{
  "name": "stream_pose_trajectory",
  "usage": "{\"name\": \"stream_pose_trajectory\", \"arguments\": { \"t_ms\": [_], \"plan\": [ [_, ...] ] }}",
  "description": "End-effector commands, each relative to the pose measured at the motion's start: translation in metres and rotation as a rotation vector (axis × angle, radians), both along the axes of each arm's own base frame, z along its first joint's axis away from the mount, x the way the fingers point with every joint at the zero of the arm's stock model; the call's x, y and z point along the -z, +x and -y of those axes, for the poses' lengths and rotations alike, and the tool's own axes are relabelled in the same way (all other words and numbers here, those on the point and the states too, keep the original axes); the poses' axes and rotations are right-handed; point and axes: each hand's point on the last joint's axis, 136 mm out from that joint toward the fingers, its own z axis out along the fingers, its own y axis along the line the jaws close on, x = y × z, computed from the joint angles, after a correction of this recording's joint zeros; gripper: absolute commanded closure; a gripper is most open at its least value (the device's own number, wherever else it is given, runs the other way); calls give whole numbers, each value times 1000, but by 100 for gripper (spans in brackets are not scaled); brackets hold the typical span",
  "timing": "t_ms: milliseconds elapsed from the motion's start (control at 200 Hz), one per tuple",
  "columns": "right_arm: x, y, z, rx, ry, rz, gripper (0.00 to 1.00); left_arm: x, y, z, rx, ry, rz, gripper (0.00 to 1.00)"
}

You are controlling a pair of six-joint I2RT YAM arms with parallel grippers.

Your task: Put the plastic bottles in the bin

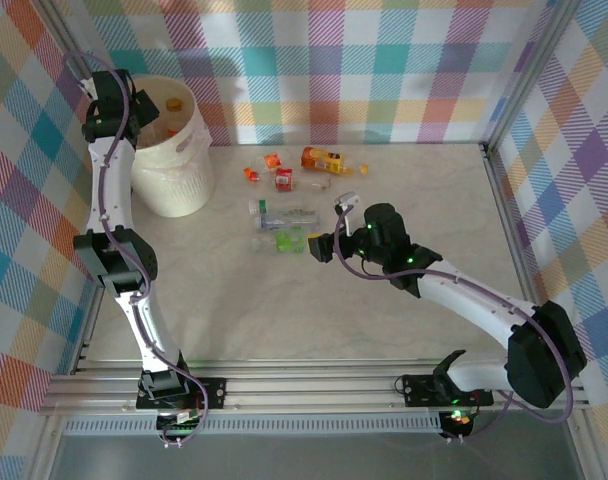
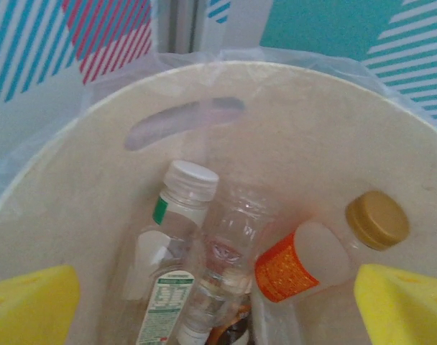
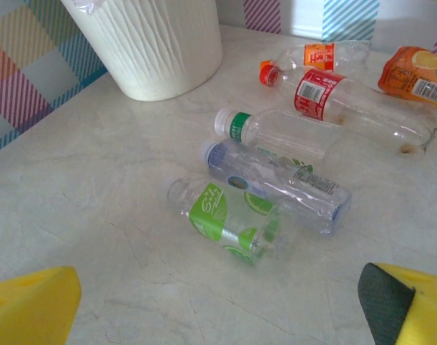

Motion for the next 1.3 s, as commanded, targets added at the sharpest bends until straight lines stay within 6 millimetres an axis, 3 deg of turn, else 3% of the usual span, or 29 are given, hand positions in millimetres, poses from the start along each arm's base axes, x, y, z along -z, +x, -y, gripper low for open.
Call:
{"name": "stream_pose_trajectory", "arguments": {
  "t_ms": [0,265,500,615,745,800,870,985,1080,1295],
  "plan": [
    [-14,2,-7,-10,32,4,0,-14,-15,20,77,-109,12,0],
    [-15,1,-6,-3,42,-8,0,-54,-23,45,182,-139,108,0],
    [-18,0,-4,7,52,-6,0,-94,-37,88,354,-194,225,0],
    [-21,1,0,34,65,2,0,-111,-55,122,461,-213,280,0],
    [-24,6,11,112,100,26,0,-114,-85,176,632,-204,328,0],
    [-24,10,19,167,119,35,0,-119,-100,203,704,-119,360,0],
    [-23,13,30,231,136,42,0,-112,-122,247,857,-31,362,0],
    [-20,17,45,320,140,44,0,-86,-153,297,1046,16,297,0],
    [-17,18,57,385,138,46,0,-53,-171,323,1129,-20,213,0],
    [-11,15,71,439,140,39,0,61,-184,356,1179,-75,-34,0]
  ]
}}
